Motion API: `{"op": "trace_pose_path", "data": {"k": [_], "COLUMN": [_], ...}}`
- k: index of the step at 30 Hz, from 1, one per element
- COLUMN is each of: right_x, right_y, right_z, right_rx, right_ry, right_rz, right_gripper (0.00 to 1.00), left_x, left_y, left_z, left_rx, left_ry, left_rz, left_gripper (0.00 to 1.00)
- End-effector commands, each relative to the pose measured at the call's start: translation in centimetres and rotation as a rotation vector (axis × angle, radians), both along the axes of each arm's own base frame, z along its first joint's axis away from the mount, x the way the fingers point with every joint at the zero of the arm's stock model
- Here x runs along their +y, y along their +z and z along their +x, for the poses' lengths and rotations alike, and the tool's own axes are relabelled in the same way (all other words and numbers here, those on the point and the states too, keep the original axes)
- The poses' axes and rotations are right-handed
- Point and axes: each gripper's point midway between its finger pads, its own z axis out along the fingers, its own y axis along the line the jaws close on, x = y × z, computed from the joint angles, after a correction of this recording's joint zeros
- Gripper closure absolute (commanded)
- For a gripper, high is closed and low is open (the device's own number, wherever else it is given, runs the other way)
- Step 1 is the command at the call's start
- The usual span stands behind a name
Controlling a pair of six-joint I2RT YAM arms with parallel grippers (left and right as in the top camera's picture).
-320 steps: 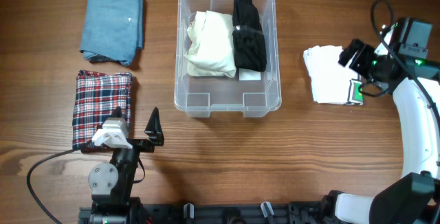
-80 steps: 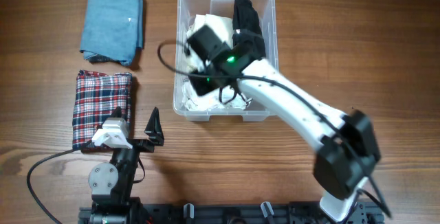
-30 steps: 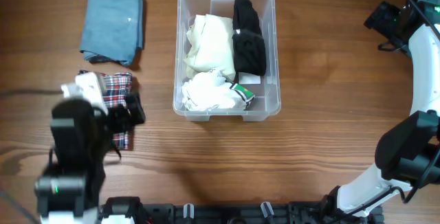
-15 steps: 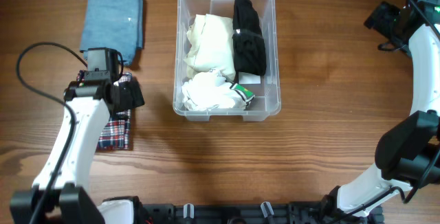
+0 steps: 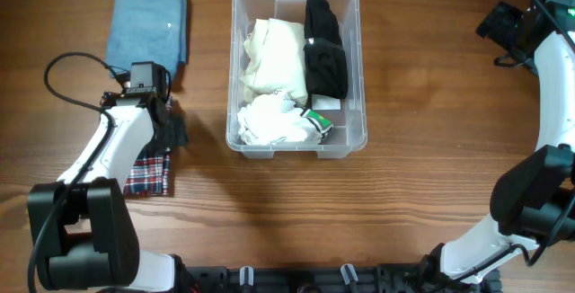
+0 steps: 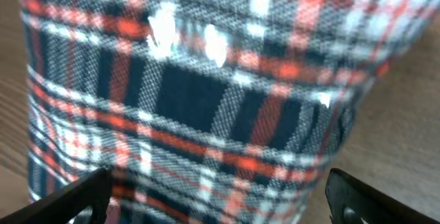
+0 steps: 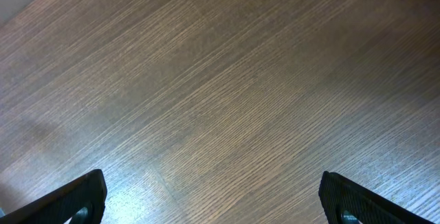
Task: Pack container
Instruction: 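Move the left gripper to the plaid shirt and grasp it, then lift the plaid shirt and carry it over the bin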
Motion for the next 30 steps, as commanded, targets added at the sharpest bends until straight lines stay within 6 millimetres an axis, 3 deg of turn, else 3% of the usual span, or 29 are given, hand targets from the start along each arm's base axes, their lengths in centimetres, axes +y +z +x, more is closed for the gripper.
{"op": "trace_pose_path", "data": {"k": [1,10,13,16,20,30], "right_x": [0.1,0.1,0.1,0.1,0.1,0.1], "right_y": [-0.7,-0.7,-0.7,-0.7,-0.7,-0.7], "right_z": [0.1,0.1,0.1,0.1,0.1,0.1], "right_rx": [0.009,0.009,0.009,0.009,0.009,0.009], "right_ry": [-0.008,-0.008,-0.008,-0.009,-0.009,-0.008], "right_rz": [0.017,0.017,0.017,0.018,0.018,0.017], "right_gripper": [0.0,0.0,0.0,0.0,0.0,0.0], "left_x": [1.0,-0.3,-1.9,-1.9,-1.5,1.8], "left_y": [0.4,-0.4,-0.8,-0.9,-1.4,-0.9], "left_z": [1.0,2.3,2.6,2.6,2.3,1.1], "left_rx": [-0.016,0.007,0.005,0.007,0.03,0.086], "left_ry": [-0.046,-0.238,-0.323,-0.322,-0.311,-0.194], "left_rz": [0.057,0.01,-0.071,-0.071,-0.057,0.121], "left_gripper": [0.0,0.0,0.0,0.0,0.0,0.0]}}
